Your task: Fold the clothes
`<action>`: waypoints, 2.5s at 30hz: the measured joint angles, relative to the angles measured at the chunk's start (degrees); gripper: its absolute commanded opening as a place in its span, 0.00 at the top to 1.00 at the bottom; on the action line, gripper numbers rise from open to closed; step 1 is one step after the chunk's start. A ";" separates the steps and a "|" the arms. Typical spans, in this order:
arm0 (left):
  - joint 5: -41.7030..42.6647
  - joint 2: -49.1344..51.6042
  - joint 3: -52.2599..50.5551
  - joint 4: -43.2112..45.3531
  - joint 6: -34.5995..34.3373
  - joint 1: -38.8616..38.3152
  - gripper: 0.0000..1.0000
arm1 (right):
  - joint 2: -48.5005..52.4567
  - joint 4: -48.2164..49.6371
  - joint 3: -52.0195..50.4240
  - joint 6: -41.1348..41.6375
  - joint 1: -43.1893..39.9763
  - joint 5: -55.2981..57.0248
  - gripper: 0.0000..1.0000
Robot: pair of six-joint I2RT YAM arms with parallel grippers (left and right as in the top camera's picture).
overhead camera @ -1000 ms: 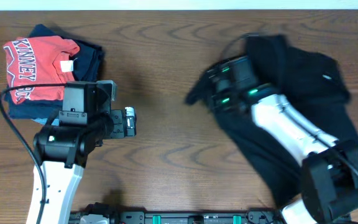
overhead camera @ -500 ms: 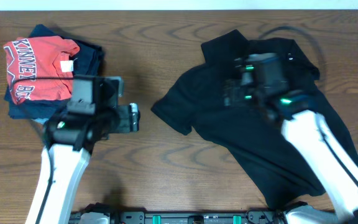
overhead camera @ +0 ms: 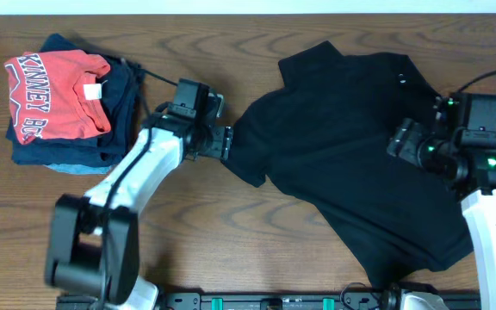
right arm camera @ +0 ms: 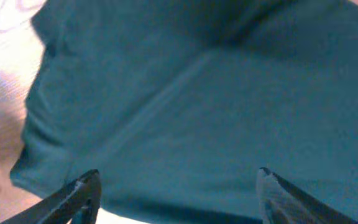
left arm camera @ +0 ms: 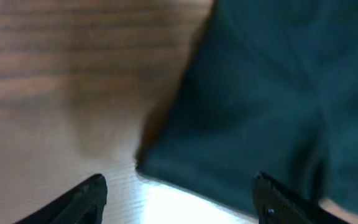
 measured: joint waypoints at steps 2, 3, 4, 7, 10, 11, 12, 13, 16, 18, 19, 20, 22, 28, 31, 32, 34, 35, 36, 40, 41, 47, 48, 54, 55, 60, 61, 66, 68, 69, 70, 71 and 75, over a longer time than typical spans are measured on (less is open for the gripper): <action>-0.15 2.86 0.00 1.92 -0.02 0.00 0.25 | 0.31 -0.09 0.00 0.00 -1.36 -0.04 0.21; -0.17 4.04 0.00 2.73 -0.02 -0.02 0.25 | 0.46 -0.26 0.00 0.00 -1.81 -0.04 0.21; -0.17 5.57 0.00 3.65 -0.02 -0.02 0.28 | 0.59 -0.39 0.00 0.00 -2.25 -0.04 0.21; -0.50 8.22 0.31 4.28 0.09 -0.02 0.42 | 0.63 -0.42 0.00 -0.15 -2.75 0.02 0.18; -0.63 9.07 0.87 4.66 0.02 0.00 0.81 | 0.87 -0.39 0.00 -0.72 -2.75 -0.07 0.17; -0.63 9.11 0.92 4.63 0.33 0.00 0.93 | 1.05 -0.42 0.00 -0.90 -2.75 0.07 0.18; -1.49 9.40 0.92 4.04 0.13 -0.02 0.94 | 1.44 -0.42 0.00 -1.03 -2.75 0.20 0.18; -2.34 9.40 1.03 3.50 -0.07 0.00 0.94 | 2.03 -0.42 0.00 -1.16 -2.75 0.59 0.19; -7.06 9.35 1.77 -0.70 -2.69 -0.02 0.94 | 4.20 -0.39 -0.02 -1.22 -3.04 1.95 0.19; -11.34 9.11 2.27 -4.76 -5.44 0.37 0.94 | 6.05 -0.37 -0.07 -1.07 -3.89 3.54 0.19; -13.64 8.85 2.32 -7.28 -6.99 0.98 0.94 | 7.26 -0.22 -0.07 -1.01 -4.61 4.44 0.20; -15.58 8.68 2.27 -9.51 -8.17 1.86 0.94 | 8.24 0.07 -0.07 -0.90 -5.20 5.14 0.20; -18.51 8.63 2.19 -12.74 -9.99 4.52 0.94 | 10.64 1.14 -0.09 -0.81 -6.93 6.29 0.20; -21.81 7.26 1.57 -17.49 -13.51 13.18 0.94 | 18.95 2.49 -0.11 -0.72 -13.40 8.07 0.20; -21.81 4.76 1.42 -18.56 -14.14 14.56 0.94 | 22.75 2.23 -0.11 -1.11 -14.67 8.72 0.20; -21.79 3.87 1.42 -18.80 -14.23 14.58 0.93 | 24.00 1.99 -0.11 -1.36 -14.67 8.68 0.20; -21.75 1.55 1.42 -19.08 -14.32 14.56 0.84 | 26.75 1.03 -0.11 -1.75 -14.67 8.70 0.23; -21.66 0.52 1.42 -19.19 -14.25 14.51 0.83 | 27.96 0.72 -0.13 -1.97 -14.67 8.72 0.23; -21.59 -0.50 1.42 -19.39 -14.47 14.51 0.76 | 29.55 0.42 -0.15 -2.19 -14.67 8.74 0.24; -20.98 -4.48 1.42 -20.11 -14.97 14.51 0.67 | 35.12 0.24 -0.17 -2.75 -14.67 8.70 0.32; -20.55 -5.73 1.42 -20.11 -14.99 14.53 0.67 | 36.79 0.35 -0.17 -3.10 -14.67 8.72 0.41; -16.39 -10.23 1.42 -20.13 -15.10 14.51 0.67 | 38.53 3.80 0.09 -4.22 -14.64 7.28 0.94; -15.54 -10.56 1.42 -20.13 -15.10 14.51 0.67 | 38.49 4.81 0.22 -4.07 -14.71 7.65 0.98; -10.58 -10.84 1.42 -19.85 -14.84 13.99 0.67 | 38.99 12.68 5.88 -4.17 -17.64 7.87 0.99; -9.90 -10.84 1.42 -19.67 -14.47 13.68 0.67 | 38.99 13.16 7.63 -4.52 -18.21 7.91 0.98; -6.25 -10.84 1.42 -18.27 -11.58 10.99 0.58 | 38.99 13.86 17.84 -7.76 -21.59 8.66 0.50; -5.70 -10.84 1.42 -17.77 -10.80 10.23 0.57 | 38.99 12.74 19.74 -8.37 -22.01 8.66 0.50; -4.24 -10.82 1.42 -13.35 -7.08 5.66 0.48 | 38.99 4.42 26.21 -9.73 -22.69 4.52 0.52; -4.09 -10.58 1.42 -11.26 -5.22 3.67 0.42 | 38.99 1.29 27.65 -10.03 -22.67 0.87 0.53; -4.02 -10.27 1.42 -9.92 -4.37 2.62 0.42 | 38.95 0.24 27.89 -10.12 -22.62 -0.70 0.53; -4.00 -9.62 1.42 -8.44 -3.56 1.42 0.40 | 38.84 -0.98 27.96 -10.32 -22.51 -2.45 0.54; -3.93 -8.79 1.42 -7.23 -2.86 0.50 0.37 | 38.64 -2.95 27.96 -10.51 -22.43 -4.61 0.54; -3.37 -3.23 1.42 -2.08 -1.22 -1.79 0.34 | 37.05 -8.26 27.93 -12.17 -21.27 -10.62 0.54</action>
